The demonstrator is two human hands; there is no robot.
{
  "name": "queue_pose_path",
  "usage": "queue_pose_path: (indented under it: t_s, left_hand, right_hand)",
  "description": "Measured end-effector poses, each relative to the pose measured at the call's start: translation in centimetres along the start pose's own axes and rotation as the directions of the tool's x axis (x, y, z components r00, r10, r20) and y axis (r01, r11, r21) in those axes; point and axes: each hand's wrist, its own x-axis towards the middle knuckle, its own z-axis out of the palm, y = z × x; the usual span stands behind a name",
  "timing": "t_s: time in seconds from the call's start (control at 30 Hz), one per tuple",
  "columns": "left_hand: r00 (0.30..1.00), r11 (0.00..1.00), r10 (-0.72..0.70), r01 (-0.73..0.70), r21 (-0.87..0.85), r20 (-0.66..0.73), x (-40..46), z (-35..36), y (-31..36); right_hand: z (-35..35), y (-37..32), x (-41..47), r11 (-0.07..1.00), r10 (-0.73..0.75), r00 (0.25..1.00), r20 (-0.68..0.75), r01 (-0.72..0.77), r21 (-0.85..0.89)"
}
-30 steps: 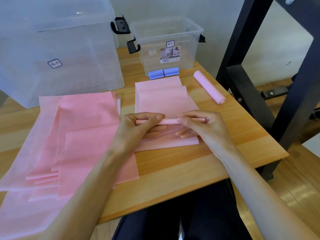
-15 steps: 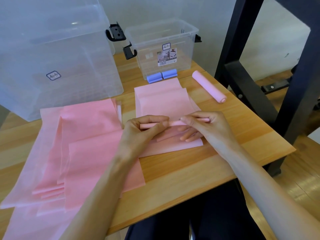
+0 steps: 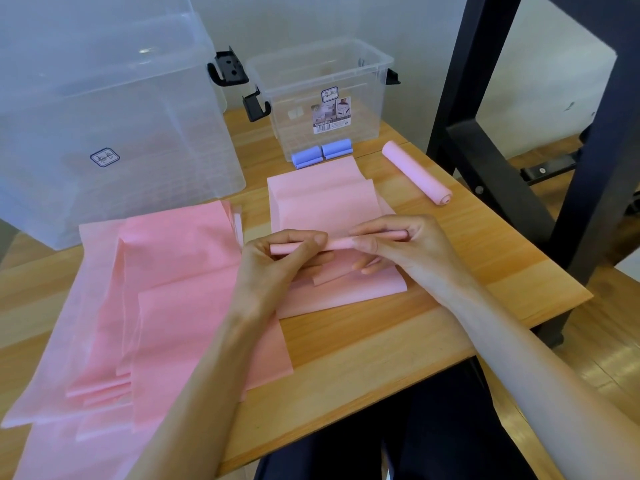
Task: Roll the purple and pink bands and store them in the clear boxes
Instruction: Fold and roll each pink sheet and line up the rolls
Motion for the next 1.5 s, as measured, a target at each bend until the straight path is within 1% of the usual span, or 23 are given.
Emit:
queue_pose_path:
  t_s: [0.2,0.33,0.47,0.63,0.73,0.8,0.93,1.03,1.1,1.2,1.27,1.4,1.5]
  left_hand:
    - [1.0,1.0,0.018,-0.019,0.017,0.016,0.01,0.34,-0.08]
    - [1.0,0.999,0.021,-0.021,0.025,0.002,0.12,0.13,-0.23]
    - [0.999,0.997,0.027,-0.029,0.066,0.026,0.22,-0.05,-0.24]
    - [1.0,0.999,0.01,-0.011,0.051,0.021,-0.03,0.18,-0.17]
    - [0.999,0.995,0.035,-0.038,0.095,0.037,0.04,0.05,-0.17]
    - [0.998,0.992,0.052,-0.055,0.115,0.03,0.14,0.0,-0.21]
    - [0.998,0.994,0.05,-0.052,0.101,0.023,0.1,0.09,-0.23]
    - [0.996,0.989,0.074,-0.08,0.128,0.048,0.11,0.04,-0.15]
    - [0.996,0.991,0.075,-0.081,0.11,0.054,0.12,0.09,-0.1]
    - [0.998,0.997,0.06,-0.061,0.056,0.028,0.06,0.22,-0.01]
    - [0.997,0.996,0.067,-0.069,0.062,0.025,0.14,0.12,-0.05]
    - [0.994,0.991,0.094,-0.098,0.09,0.051,0.15,0.04,0.02]
    - [0.997,0.996,0.071,-0.073,0.06,0.03,-0.02,0.14,0.12]
  right_hand:
    - [-0.14,0.12,-0.17,1.0,0.01,0.999,-0.03,-0.01,0.014]
    - [-0.16,0.1,-0.12,1.0,-0.017,1.0,0.0,0.017,-0.01]
    - [-0.09,0.19,-0.16,1.0,-0.001,1.0,-0.013,0.001,0.016]
    - [0.05,0.34,-0.29,0.999,-0.047,0.998,-0.032,0.047,0.002]
    - [0.01,0.42,-0.25,0.999,-0.035,0.998,-0.06,0.036,0.014]
    - [0.03,0.41,-0.23,1.0,-0.022,0.998,-0.055,0.023,0.021]
    - [0.11,0.45,-0.25,0.999,-0.038,0.998,-0.041,0.039,0.025]
    - [0.02,0.4,-0.23,0.999,-0.024,0.998,-0.065,0.026,0.032]
    - [0.0,0.33,-0.23,0.999,-0.017,0.998,-0.062,0.019,0.034]
    - [0.15,0.23,-0.28,0.998,-0.03,0.999,-0.044,0.032,0.048]
    - [0.15,0.25,-0.29,0.999,-0.037,0.998,-0.045,0.038,0.037]
    - [0.03,0.24,-0.32,0.999,-0.003,0.999,-0.048,0.005,0.036]
    - [0.16,0.24,-0.34,1.0,-0.024,0.999,-0.045,0.025,0.013]
